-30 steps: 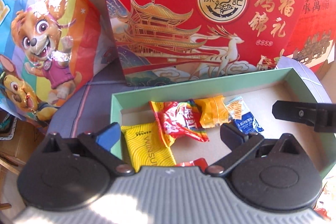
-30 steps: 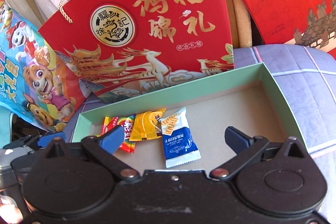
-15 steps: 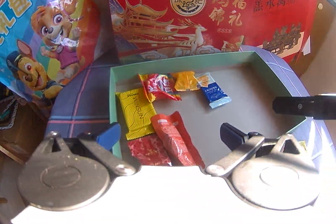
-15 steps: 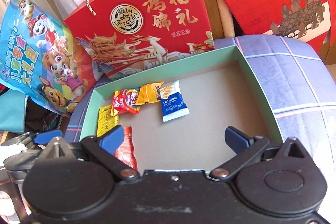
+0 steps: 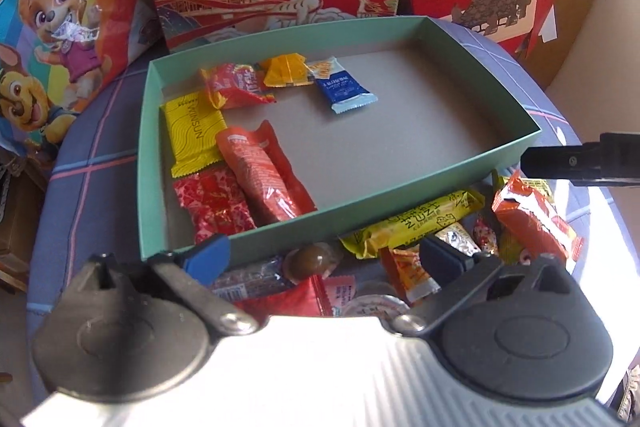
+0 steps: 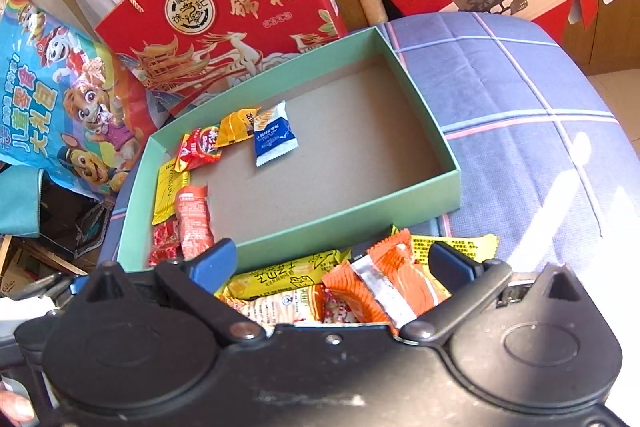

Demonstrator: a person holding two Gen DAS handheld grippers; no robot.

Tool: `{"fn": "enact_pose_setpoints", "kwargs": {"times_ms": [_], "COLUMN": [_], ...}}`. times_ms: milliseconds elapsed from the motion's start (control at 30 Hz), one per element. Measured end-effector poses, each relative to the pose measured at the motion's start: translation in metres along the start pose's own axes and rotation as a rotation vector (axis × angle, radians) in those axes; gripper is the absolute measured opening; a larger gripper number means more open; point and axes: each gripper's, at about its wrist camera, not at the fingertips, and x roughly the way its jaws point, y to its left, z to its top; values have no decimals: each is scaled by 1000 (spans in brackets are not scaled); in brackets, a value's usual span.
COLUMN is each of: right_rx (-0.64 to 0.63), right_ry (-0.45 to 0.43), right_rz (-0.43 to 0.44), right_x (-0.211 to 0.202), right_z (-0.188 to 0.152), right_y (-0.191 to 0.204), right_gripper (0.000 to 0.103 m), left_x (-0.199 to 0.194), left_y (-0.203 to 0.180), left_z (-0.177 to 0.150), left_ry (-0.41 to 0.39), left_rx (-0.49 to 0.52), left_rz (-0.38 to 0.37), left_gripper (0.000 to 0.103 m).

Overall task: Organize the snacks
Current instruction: 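Grasp the orange chip bag with the right gripper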

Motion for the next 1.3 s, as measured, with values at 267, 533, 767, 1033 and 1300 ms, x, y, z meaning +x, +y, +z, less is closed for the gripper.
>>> {"fn": "enact_pose_setpoints", "kwargs": {"times_ms": [267,533,767,1033,1300], "right_rx": [29,-33,-79,-90,-80], "right_ry": [-25,32,92,86,53], "right_rz": [-4,-14,-4,-43,-17], "right_x": [-6,14,25,39,25], "right_z": [-13,-22,-36,-40,-44], "right_y": [-26,-26,-21,-14,-23], "right_gripper": [103,85,54,54,50], "left_x": [19,43,37,38,45], "left_y": [-44,-85,-77,-76,-100], "left_z": [-4,-14,-24,-27,-21], "left_ry": [21,64,87,126,132], "left_rx": [163,376,381,416,524], "left_rz": [-83,-146,-191,-169,-123], "left_gripper": [103,95,88,87,91]}}
